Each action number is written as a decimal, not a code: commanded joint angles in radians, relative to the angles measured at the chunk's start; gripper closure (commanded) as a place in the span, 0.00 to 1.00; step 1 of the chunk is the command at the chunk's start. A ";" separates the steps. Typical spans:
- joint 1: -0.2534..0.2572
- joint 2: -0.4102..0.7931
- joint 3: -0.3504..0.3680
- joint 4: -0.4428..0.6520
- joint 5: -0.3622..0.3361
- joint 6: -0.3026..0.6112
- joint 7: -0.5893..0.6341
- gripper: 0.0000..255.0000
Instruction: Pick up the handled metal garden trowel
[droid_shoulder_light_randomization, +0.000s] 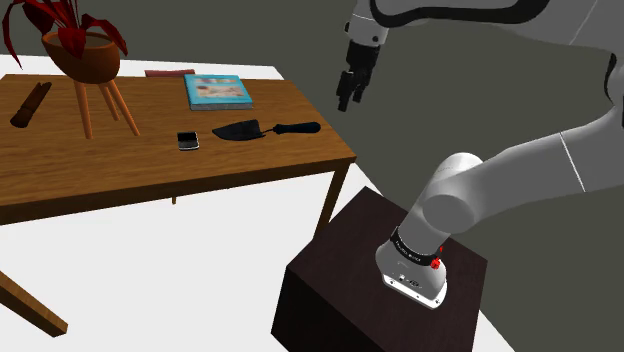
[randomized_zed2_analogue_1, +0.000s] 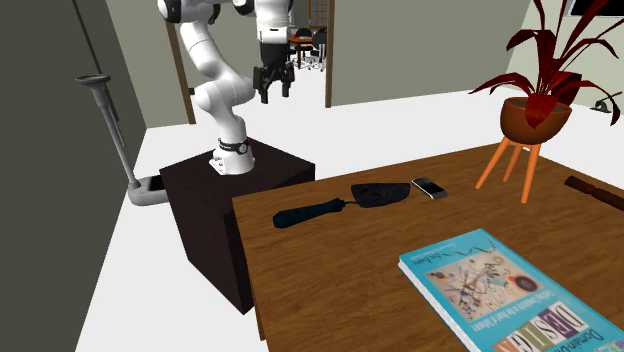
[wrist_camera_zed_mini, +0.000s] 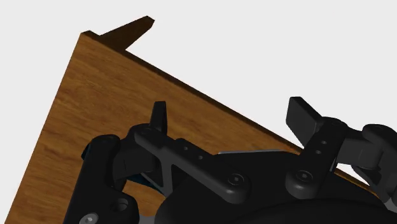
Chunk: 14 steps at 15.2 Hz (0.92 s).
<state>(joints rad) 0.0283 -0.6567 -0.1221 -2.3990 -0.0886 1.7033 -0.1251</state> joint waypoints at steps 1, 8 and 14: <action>0.010 0.059 -0.038 0.000 -0.003 0.068 -0.069 0.00; 0.055 0.311 -0.160 0.081 0.044 0.253 -0.320 0.00; 0.092 0.559 -0.230 0.214 0.164 0.354 -0.560 0.00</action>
<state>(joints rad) 0.1150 -0.1420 -0.3413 -2.2064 0.0509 2.0382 -0.6387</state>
